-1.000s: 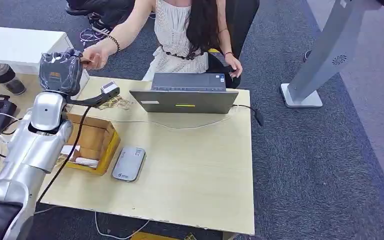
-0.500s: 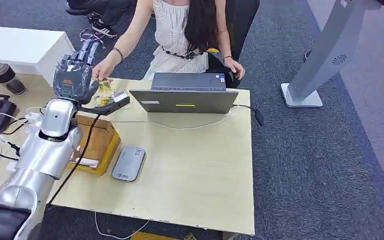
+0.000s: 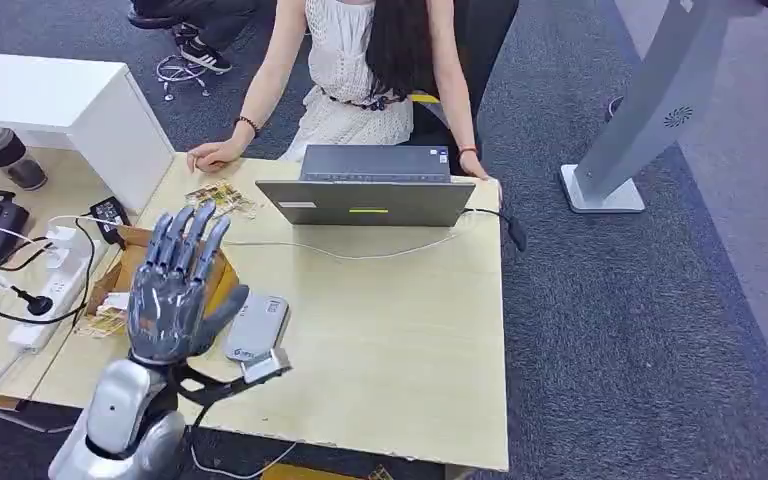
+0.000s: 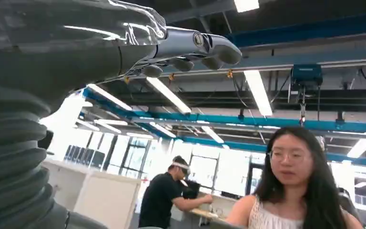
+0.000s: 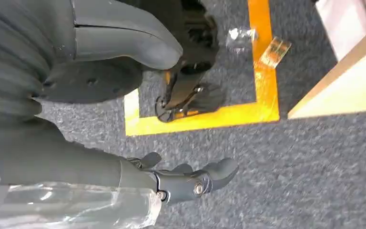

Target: Pass the card to the sensor for recognition and then transmit it.

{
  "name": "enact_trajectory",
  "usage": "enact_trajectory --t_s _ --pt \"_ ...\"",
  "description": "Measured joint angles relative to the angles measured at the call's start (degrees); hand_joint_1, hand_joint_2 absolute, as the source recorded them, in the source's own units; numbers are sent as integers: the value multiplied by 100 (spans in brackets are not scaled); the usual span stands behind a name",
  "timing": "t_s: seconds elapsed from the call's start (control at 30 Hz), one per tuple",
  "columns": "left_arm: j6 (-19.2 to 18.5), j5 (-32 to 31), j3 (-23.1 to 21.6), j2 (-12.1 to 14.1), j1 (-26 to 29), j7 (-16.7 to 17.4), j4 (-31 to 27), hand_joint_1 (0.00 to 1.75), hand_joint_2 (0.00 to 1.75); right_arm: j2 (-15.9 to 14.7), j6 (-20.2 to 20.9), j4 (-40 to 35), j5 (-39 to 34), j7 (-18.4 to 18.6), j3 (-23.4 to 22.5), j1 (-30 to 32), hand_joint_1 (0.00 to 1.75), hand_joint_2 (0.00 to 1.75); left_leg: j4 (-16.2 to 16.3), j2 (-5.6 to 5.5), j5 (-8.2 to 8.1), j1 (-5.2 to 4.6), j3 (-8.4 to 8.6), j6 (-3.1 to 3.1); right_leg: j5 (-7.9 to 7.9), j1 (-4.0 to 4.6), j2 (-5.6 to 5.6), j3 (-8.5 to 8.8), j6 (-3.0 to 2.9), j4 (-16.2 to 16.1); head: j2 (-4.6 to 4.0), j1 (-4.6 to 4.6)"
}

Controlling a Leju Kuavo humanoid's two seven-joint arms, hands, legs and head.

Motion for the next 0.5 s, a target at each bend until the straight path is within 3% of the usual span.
enact_trajectory --t_s 0.17,0.5 --pt "15 80 242 4 762 -166 -501 0 175 -33 15 0 -44 -28 -135 46 0 175 0 -9 1 0 -2 0 -2 0 -13 0 3 0 0 4" --pt "13 116 398 0 1071 -223 -784 0 175 -44 17 0 -44 -31 -188 53 0 175 2 -10 7 0 4 -3 4 0 -15 7 -1 1 0 2"
